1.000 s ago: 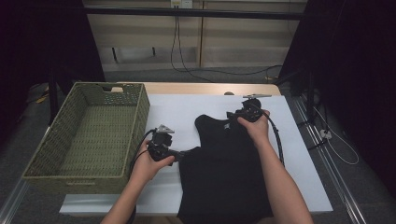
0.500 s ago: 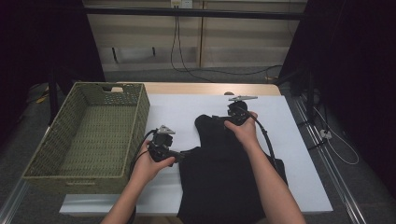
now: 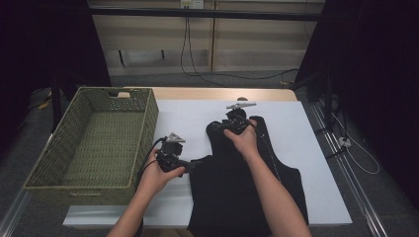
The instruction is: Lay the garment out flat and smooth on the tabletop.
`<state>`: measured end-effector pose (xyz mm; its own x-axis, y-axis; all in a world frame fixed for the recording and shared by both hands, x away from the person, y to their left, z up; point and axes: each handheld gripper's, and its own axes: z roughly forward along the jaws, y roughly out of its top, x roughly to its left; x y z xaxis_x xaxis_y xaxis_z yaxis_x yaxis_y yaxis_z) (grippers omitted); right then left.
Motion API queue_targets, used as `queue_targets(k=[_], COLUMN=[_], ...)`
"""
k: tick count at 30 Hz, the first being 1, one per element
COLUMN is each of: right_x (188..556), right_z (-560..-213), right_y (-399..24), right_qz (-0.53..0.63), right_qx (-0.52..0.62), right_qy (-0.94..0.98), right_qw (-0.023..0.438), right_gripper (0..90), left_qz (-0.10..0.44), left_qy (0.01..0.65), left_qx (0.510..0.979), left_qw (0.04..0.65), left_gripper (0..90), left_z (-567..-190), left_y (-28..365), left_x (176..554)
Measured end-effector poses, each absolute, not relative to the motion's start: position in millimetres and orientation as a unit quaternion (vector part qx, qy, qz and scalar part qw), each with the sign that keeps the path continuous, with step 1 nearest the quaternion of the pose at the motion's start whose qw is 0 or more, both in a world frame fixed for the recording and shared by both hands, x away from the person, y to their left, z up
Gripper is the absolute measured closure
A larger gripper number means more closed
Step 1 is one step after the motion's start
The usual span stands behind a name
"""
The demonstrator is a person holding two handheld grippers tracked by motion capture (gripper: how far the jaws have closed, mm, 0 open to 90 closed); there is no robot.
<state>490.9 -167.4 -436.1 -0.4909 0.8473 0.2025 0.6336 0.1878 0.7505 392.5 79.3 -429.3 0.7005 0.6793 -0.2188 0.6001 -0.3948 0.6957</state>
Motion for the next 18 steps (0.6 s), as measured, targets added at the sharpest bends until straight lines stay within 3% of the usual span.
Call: queue_targets(k=[6,14,18], right_x=[494,500,501], right_z=[-446,-456,-455], right_y=[-151,-146,-146], right_qz=[0.380,0.360,0.364], right_qx=[0.477,0.466,0.463], right_qy=[0.780,0.794,0.793], right_qw=[0.142,0.150,0.157], right_gripper=[57.4,73.2,76.2], left_qz=[0.051,0.049,0.050], left_qy=[0.385,0.385,0.386], left_qx=[0.832,0.835,0.833], left_qw=[0.396,0.391,0.393], left_gripper=[8.9,8.9,8.9], left_z=[-428,-429,-428], left_y=[82,83,83], left_x=[392,390,391])
